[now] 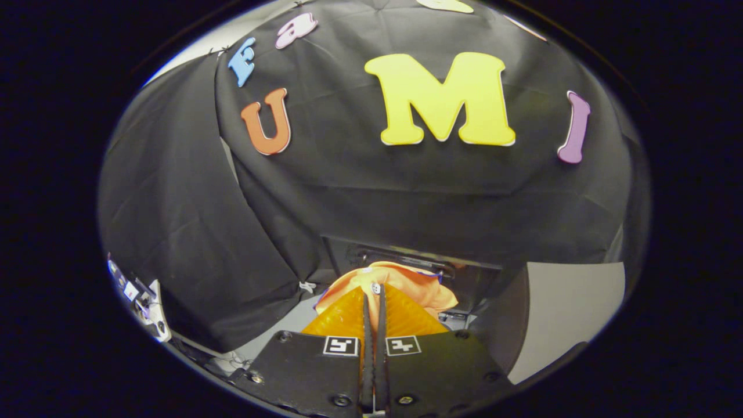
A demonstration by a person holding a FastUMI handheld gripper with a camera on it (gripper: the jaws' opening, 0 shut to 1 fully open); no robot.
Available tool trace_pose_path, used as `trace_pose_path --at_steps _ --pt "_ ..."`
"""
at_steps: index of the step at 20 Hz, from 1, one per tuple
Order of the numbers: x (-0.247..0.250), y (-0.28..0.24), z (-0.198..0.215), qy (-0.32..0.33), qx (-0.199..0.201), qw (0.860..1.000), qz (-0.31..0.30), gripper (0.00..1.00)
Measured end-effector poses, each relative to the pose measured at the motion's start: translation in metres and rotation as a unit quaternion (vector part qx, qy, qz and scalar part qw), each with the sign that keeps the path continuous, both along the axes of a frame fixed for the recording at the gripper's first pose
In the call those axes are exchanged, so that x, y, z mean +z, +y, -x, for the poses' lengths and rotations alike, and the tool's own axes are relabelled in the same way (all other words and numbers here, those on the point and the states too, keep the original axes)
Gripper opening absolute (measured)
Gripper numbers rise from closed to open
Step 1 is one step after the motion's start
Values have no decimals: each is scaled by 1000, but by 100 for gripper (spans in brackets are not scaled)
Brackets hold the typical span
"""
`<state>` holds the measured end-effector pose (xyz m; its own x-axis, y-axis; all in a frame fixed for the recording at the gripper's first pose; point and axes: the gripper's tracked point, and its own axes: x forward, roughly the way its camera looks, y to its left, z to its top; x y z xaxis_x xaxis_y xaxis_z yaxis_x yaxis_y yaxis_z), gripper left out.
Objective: Put the clothes into the washing machine and then close the washing machine lid.
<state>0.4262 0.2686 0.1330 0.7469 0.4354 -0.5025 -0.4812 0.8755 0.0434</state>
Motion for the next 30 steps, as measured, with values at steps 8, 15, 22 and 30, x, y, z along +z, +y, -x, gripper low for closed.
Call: trace_pose_path --at_steps 8,15,22,30 --pt "-68 9 -21 39 -34 999 7 4" --pt "-138 12 -46 71 -61 995 26 5" --pt "-199 25 -59 103 -84 991 23 4" --pt "-260 21 -75 137 -134 980 46 5"
